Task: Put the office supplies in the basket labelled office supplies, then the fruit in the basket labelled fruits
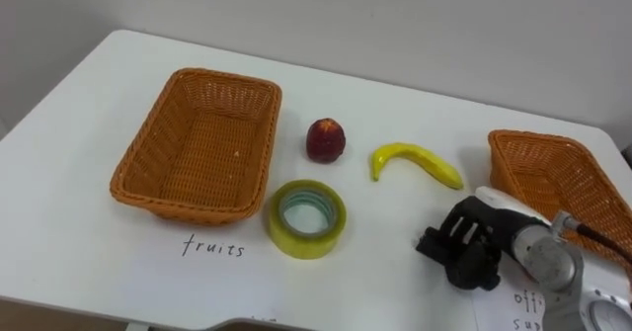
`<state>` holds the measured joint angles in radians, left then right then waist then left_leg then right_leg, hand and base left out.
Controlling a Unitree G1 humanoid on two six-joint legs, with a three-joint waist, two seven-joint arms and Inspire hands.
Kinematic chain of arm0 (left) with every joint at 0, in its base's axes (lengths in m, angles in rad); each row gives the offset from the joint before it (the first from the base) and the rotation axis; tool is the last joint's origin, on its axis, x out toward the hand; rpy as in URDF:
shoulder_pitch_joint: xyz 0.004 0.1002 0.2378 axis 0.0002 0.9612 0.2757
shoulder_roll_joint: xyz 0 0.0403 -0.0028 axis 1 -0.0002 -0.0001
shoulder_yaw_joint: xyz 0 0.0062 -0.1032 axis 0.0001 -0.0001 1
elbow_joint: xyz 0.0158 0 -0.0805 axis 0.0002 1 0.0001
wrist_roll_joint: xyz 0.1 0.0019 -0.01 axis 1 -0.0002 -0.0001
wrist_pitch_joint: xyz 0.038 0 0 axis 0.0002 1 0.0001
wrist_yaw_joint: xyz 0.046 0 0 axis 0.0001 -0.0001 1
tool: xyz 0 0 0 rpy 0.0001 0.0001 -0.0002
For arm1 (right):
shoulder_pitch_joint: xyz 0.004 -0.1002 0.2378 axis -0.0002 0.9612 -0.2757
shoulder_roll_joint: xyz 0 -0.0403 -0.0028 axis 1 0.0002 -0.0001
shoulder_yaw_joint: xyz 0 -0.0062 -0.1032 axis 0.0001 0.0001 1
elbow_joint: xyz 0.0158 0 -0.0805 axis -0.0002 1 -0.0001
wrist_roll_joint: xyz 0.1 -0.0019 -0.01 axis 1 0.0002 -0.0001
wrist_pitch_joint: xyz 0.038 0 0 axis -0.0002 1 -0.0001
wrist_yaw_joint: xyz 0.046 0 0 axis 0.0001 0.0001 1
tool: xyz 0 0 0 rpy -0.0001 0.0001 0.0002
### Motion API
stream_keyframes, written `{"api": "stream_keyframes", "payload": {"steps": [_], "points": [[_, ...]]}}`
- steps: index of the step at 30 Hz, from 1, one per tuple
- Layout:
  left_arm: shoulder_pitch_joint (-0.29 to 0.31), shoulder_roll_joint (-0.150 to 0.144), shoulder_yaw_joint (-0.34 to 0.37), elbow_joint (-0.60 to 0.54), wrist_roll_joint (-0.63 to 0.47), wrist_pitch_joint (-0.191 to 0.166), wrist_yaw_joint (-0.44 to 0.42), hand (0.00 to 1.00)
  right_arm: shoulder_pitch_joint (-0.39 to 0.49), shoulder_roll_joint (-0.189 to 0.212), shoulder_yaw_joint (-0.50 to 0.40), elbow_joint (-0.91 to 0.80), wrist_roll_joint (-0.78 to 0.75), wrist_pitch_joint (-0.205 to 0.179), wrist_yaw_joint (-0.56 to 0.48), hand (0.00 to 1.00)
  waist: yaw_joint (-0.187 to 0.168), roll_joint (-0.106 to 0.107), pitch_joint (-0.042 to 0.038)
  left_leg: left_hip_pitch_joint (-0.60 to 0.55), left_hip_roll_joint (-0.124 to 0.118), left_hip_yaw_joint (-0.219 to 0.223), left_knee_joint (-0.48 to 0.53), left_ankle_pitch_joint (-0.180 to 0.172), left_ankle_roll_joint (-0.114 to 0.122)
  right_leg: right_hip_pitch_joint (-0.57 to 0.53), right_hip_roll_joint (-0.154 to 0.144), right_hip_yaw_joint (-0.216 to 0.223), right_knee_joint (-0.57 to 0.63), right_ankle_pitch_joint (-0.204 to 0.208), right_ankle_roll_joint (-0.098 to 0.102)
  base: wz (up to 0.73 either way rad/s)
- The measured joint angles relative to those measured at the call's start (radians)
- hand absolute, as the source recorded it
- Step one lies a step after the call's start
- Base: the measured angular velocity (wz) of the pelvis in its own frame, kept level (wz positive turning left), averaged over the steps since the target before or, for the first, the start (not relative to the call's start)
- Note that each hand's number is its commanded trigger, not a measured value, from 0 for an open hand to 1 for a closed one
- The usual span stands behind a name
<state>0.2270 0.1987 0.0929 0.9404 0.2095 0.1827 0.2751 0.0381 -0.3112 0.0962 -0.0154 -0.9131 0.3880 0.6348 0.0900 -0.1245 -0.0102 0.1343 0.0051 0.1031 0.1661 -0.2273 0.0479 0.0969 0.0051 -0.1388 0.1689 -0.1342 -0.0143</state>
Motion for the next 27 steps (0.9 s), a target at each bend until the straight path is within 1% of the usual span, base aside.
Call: {"api": "stream_keyframes", "payload": {"steps": [7, 12, 13, 15, 17, 18, 19, 22, 26, 27], "points": [[0.009, -0.007, -0.001, -0.029, 0.0, 0.0, 0.017, 0.0, 0.005, 0.001, -0.001, -0.004, 0.005, -0.001, -0.013, 1.0, -0.002, 0.0, 0.0, -0.002, 0.0, 0.0, 0.0, 0.0, 0.0, -0.001, 0.0, -0.001, 0.0, 0.0, 0.0, 0.0], [0.007, -0.01, -0.004, -0.029, -0.001, -0.003, 0.018, 0.0, 0.011, 0.011, -0.005, -0.021, 0.005, -0.008, -0.021, 1.0, -0.006, 0.0, 0.0001, -0.003, 0.0, -0.001, -0.001, 0.001, -0.001, -0.003, 0.0, 0.0, 0.001, 0.0, 0.0, 0.0], [0.006, -0.012, -0.003, -0.026, -0.001, -0.009, 0.016, 0.0, 0.012, 0.011, -0.01, -0.031, 0.007, -0.017, -0.016, 1.0, -0.006, 0.001, 0.001, -0.003, 0.0, 0.001, -0.002, 0.001, -0.001, -0.005, 0.001, 0.001, 0.001, 0.0, 0.0, 0.0], [0.005, -0.013, -0.003, -0.013, -0.001, -0.017, 0.012, 0.0, 0.012, 0.011, -0.014, -0.046, 0.01, -0.02, -0.004, 1.0, -0.005, 0.005, 0.0021, -0.004, 0.0, 0.005, -0.006, 0.002, -0.001, -0.01, 0.001, 0.01, 0.002, 0.0, 0.0, -0.07], [0.005, -0.018, 0.004, -0.002, 0.0, -0.019, 0.006, 0.0, 0.015, 0.011, -0.02, -0.078, 0.008, -0.023, 0.014, 1.0, -0.007, 0.01, 0.0052, -0.008, -0.001, 0.009, -0.007, 0.003, 0.0, -0.016, 0.001, 0.017, 0.002, 0.0, 0.0, -0.07], [0.005, -0.023, 0.008, 0.009, 0.0, -0.023, 0.005, 0.0, 0.024, 0.011, -0.03, -0.11, 0.01, -0.033, 0.018, 1.0, -0.014, 0.014, 0.0089, -0.008, -0.002, 0.009, -0.009, 0.003, 0.001, -0.017, 0.001, 0.017, 0.002, 0.0, 0.0, 0.0], [0.007, -0.029, 0.015, 0.016, 0.0, -0.027, 0.005, 0.0, 0.034, 0.011, -0.041, -0.15, 0.017, -0.044, 0.02, 1.0, -0.02, 0.016, 0.0105, -0.008, -0.002, 0.009, -0.014, 0.005, 0.001, -0.019, 0.0, 0.017, 0.002, 0.0, 0.0, 0.0], [0.009, -0.03, 0.029, 0.041, 0.0, -0.036, 0.004, 0.0, 0.03, 0.01, -0.071, -0.22, 0.025, -0.077, 0.02, 1.0, -0.034, 0.015, 0.0102, -0.015, -0.002, 0.012, -0.015, 0.006, 0.001, -0.029, 0.002, 0.023, 0.002, 0.0, 0.0, -0.03], [0.009, -0.029, 0.031, 0.038, 0.0, -0.05, -0.002, 0.0, 0.029, 0.009, -0.125, -0.256, 0.05, -0.101, 0.009, 1.0, -0.035, 0.011, 0.0089, -0.016, -0.002, 0.013, -0.015, 0.006, 0.001, -0.031, 0.002, 0.027, 0.001, 0.0, 0.0, 0.0], [0.01, -0.029, 0.031, 0.038, 0.0, -0.06, -0.002, 0.0, 0.029, 0.009, -0.133, -0.262, 0.053, -0.104, 0.008, 1.0, -0.035, 0.01, 0.0093, -0.015, -0.002, 0.014, -0.015, 0.006, 0.001, -0.031, 0.002, 0.028, 0.001, 0.0, 0.0, -0.03]]}}
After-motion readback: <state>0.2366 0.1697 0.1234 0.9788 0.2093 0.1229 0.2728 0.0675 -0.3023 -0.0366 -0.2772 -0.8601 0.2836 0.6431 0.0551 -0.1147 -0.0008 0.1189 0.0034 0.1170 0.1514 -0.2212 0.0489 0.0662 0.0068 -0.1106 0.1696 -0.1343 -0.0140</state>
